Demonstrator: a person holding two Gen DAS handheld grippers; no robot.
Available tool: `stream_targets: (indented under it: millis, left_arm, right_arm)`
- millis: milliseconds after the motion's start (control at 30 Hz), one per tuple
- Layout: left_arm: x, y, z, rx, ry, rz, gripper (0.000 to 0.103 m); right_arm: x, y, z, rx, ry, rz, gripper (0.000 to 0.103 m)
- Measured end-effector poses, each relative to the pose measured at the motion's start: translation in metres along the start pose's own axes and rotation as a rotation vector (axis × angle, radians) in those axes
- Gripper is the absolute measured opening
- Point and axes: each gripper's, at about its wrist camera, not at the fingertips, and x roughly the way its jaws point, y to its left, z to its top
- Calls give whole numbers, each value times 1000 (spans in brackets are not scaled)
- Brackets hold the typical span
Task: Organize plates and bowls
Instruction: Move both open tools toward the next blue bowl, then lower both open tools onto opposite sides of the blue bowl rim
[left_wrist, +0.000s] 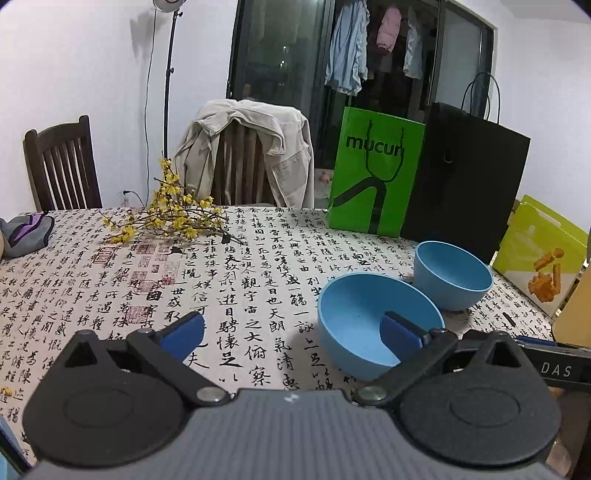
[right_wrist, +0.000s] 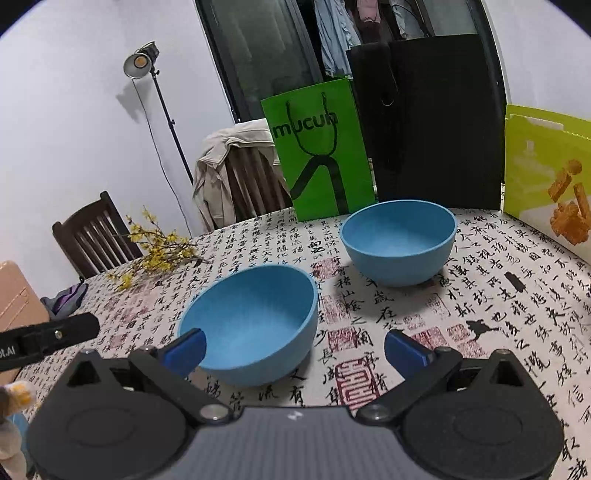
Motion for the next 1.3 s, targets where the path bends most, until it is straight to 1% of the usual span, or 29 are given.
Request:
stream_targets:
  millis: [200, 300, 400, 467, 500, 600, 700, 833, 900, 1000, 1100, 1233, 1300]
  left_arm:
    - [12, 2, 17, -50, 67, -31, 103]
    - [16, 4, 28, -91, 95, -55, 103]
    - [26, 3, 39, -114, 137, -61, 103]
    - [31, 1, 44, -122, 148, -67, 103]
    - [33, 0, 47, -121, 147, -65, 103]
    - [40, -5, 57, -112, 135, -21, 103]
    - [51, -4, 62, -134, 137, -8, 103]
    - [70, 3, 60, -198, 156, -15, 103]
    - [77, 8, 58, -230, 145, 0, 103]
    - [86, 8, 54, -233, 131, 21, 103]
    - [97, 12, 49, -248, 138, -3, 103]
    - [110, 19, 44, -257, 168, -7, 103]
    - [114, 18, 42, -245, 175, 9, 103]
  right_arm:
    - [7, 7, 15, -4, 12, 0, 103]
    - [12, 10, 26, 13, 29, 24, 103]
    - [21, 12, 37, 30, 62, 38, 103]
    - [25, 13, 43, 33, 70, 45, 103]
    - [26, 14, 46, 31, 71, 45, 103]
    - [30, 15, 52, 29, 69, 33, 103]
    - [39, 14, 59, 35, 86, 15, 103]
    - [56, 14, 61, 45, 125, -1, 103]
    - [66, 13, 59, 59, 141, 0, 103]
    - [79, 12, 54, 79, 157, 1, 103]
    - [87, 9, 51, 76, 155, -6, 103]
    - [95, 4, 50, 72, 150, -13, 103]
    - [100, 1, 49, 71, 156, -13, 103]
